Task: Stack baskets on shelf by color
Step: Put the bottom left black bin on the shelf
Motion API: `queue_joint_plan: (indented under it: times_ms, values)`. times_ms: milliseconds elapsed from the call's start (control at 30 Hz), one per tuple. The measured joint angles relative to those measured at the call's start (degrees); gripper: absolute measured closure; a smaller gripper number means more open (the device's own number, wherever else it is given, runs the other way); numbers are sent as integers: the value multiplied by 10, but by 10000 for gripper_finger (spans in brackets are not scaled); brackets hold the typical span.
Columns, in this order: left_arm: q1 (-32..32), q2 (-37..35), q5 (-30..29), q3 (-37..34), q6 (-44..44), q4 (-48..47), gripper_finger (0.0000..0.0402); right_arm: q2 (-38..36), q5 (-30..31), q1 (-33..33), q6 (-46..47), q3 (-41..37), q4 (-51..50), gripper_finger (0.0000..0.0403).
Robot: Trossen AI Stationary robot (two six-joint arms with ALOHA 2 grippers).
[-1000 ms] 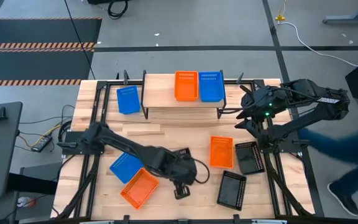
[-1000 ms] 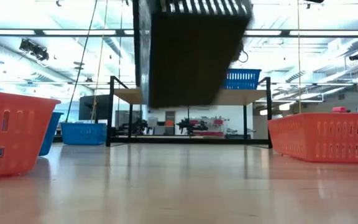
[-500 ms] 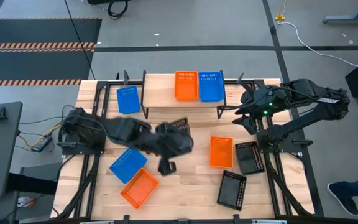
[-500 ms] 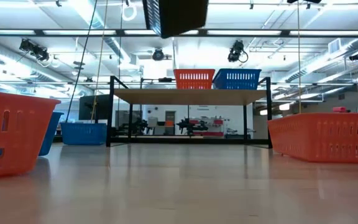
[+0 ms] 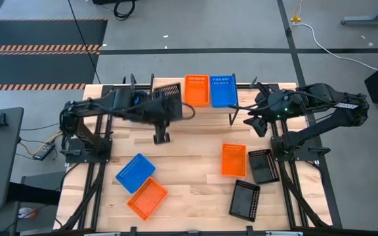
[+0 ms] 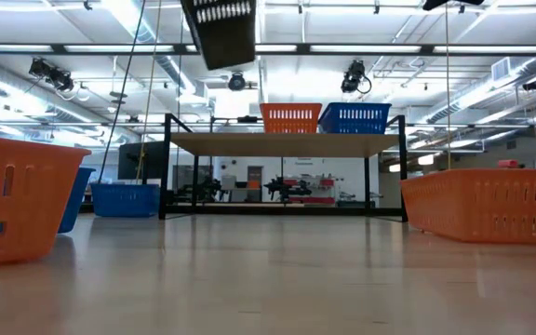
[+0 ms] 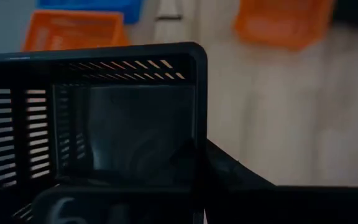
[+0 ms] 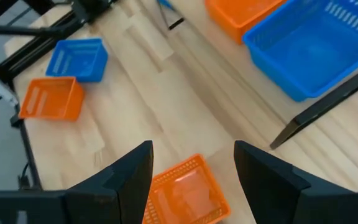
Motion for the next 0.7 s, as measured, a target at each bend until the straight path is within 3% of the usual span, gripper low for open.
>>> queue_joint_plan:
  times_ms: [300, 700]
  values:
    - [134, 34, 26, -3, 188, 1, 389, 0, 14, 0, 20, 0, 21, 172]
    - [240, 88, 107, -3, 277, -5, 389, 0, 14, 0, 46, 0, 25, 172]
